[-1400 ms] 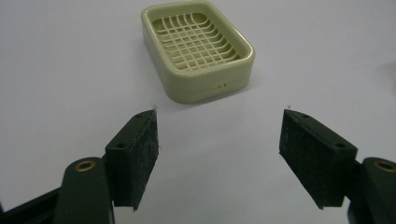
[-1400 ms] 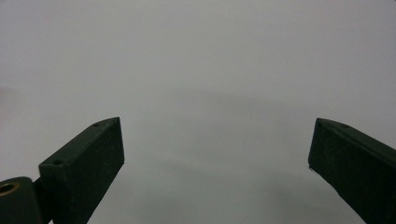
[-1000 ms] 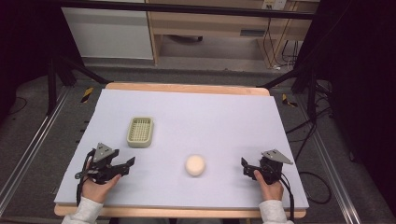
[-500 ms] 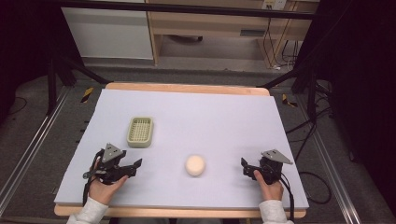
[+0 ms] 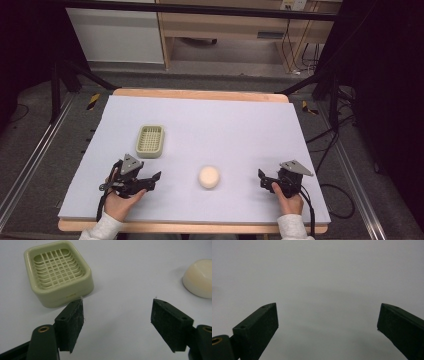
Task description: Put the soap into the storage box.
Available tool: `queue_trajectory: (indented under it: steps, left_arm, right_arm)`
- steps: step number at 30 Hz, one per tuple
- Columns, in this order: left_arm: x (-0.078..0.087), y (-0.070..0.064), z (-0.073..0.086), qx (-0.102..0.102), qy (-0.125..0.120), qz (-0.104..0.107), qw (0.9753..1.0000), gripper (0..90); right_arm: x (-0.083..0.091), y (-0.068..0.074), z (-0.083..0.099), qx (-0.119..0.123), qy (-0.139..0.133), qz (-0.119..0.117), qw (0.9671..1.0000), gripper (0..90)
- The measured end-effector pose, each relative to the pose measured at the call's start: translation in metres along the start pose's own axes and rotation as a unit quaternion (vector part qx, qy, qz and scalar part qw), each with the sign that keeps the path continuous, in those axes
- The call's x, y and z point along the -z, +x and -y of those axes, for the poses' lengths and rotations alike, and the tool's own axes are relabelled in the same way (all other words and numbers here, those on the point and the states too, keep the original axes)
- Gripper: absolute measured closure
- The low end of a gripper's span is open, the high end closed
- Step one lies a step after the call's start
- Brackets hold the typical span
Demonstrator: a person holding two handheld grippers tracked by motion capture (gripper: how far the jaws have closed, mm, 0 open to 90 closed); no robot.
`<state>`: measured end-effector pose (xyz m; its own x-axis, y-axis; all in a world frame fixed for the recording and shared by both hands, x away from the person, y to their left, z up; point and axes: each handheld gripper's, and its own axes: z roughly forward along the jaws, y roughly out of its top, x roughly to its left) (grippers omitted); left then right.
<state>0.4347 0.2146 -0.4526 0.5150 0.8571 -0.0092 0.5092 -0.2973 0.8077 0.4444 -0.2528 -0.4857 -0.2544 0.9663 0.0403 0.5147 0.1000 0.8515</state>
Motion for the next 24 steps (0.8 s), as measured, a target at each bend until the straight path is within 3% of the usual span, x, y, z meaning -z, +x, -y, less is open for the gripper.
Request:
queue_trajectory:
  steps: [24]
  left_arm:
    - [-0.009,-0.027,-0.020,-0.028,0.004,0.035,0.9990,24.6]
  right_arm:
    - [0.000,0.000,0.000,-0.004,0.003,0.001,1.0000,3.9]
